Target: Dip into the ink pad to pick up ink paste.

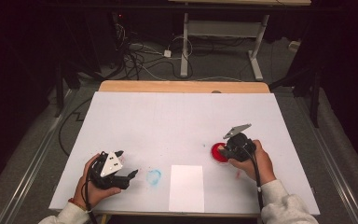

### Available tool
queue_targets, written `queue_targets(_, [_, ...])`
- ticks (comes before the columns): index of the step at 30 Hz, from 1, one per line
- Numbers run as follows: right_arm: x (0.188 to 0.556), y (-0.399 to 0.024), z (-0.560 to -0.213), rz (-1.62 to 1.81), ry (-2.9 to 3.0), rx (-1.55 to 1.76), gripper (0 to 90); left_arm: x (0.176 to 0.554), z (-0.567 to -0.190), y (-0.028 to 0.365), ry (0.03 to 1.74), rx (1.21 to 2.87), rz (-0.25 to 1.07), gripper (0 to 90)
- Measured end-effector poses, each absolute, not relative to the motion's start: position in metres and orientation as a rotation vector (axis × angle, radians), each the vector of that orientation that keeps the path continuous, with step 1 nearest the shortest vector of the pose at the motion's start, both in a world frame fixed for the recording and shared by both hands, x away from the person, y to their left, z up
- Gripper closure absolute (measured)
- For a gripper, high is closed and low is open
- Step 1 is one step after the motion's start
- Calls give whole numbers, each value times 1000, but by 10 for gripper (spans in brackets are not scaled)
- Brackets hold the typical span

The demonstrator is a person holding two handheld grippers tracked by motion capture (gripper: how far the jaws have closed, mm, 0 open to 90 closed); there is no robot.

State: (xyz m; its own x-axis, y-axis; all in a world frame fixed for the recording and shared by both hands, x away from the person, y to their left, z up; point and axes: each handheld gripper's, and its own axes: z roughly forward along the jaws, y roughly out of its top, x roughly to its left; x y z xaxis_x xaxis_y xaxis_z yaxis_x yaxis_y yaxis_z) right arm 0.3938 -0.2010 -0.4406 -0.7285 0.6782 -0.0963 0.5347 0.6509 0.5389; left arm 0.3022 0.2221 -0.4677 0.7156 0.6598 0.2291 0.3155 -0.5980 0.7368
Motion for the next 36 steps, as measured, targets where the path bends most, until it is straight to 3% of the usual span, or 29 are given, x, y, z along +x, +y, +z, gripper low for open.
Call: queue_targets(36, [393,-203,-439,712,2574,979,760,304,-468,219,736,2244,654,168])
